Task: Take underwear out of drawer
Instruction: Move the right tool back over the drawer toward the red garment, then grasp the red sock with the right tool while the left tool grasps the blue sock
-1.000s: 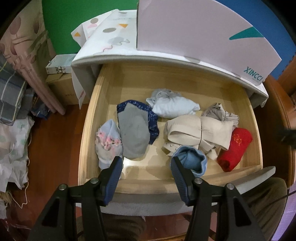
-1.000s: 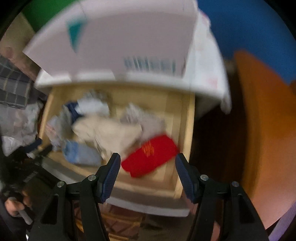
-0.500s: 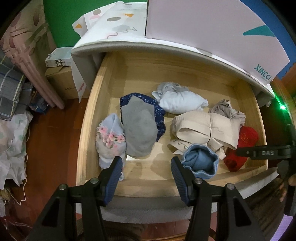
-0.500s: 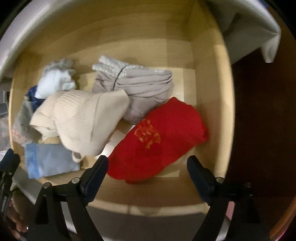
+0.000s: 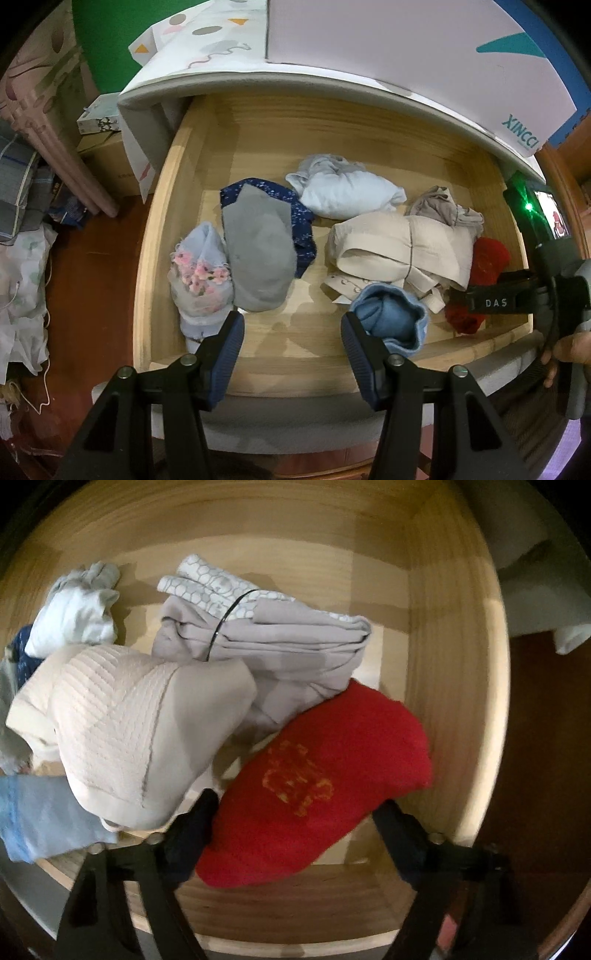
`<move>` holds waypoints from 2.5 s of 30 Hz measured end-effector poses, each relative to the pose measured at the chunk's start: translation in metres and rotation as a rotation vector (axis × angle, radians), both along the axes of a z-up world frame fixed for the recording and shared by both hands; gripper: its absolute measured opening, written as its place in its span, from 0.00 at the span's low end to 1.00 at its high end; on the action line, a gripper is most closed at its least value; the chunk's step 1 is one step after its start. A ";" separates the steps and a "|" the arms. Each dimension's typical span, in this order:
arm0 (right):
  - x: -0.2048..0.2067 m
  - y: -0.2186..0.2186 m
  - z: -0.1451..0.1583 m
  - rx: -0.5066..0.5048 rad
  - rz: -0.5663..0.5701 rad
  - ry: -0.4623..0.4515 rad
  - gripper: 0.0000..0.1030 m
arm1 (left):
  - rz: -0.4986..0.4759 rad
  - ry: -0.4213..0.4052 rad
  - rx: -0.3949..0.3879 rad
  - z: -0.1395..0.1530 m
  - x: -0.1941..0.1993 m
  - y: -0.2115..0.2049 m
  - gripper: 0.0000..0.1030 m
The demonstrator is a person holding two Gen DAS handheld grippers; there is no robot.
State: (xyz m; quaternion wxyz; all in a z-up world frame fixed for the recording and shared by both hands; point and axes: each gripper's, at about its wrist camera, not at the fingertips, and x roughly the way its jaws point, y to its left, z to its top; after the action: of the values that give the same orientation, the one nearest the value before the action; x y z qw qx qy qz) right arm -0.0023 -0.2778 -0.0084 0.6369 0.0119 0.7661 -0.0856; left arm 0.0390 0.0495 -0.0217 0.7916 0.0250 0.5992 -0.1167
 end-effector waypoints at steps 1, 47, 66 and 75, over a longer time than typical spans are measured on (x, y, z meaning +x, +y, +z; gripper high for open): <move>-0.002 -0.001 0.001 -0.008 0.008 -0.003 0.61 | -0.004 0.001 0.000 0.000 -0.001 -0.002 0.54; -0.045 -0.036 0.037 0.136 0.028 -0.139 0.28 | 0.026 0.106 -0.069 -0.010 0.002 -0.054 0.61; -0.047 -0.031 0.037 0.134 0.027 -0.134 0.29 | 0.099 0.203 -0.123 -0.058 0.015 -0.050 0.41; -0.045 -0.028 0.034 0.126 0.031 -0.132 0.29 | 0.069 0.177 -0.128 -0.047 0.016 -0.040 0.32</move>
State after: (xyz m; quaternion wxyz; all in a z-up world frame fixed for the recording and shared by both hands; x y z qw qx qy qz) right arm -0.0471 -0.3056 0.0254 0.6853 0.0457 0.7264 -0.0261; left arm 0.0548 0.0096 -0.0689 0.7390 -0.0567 0.6587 -0.1293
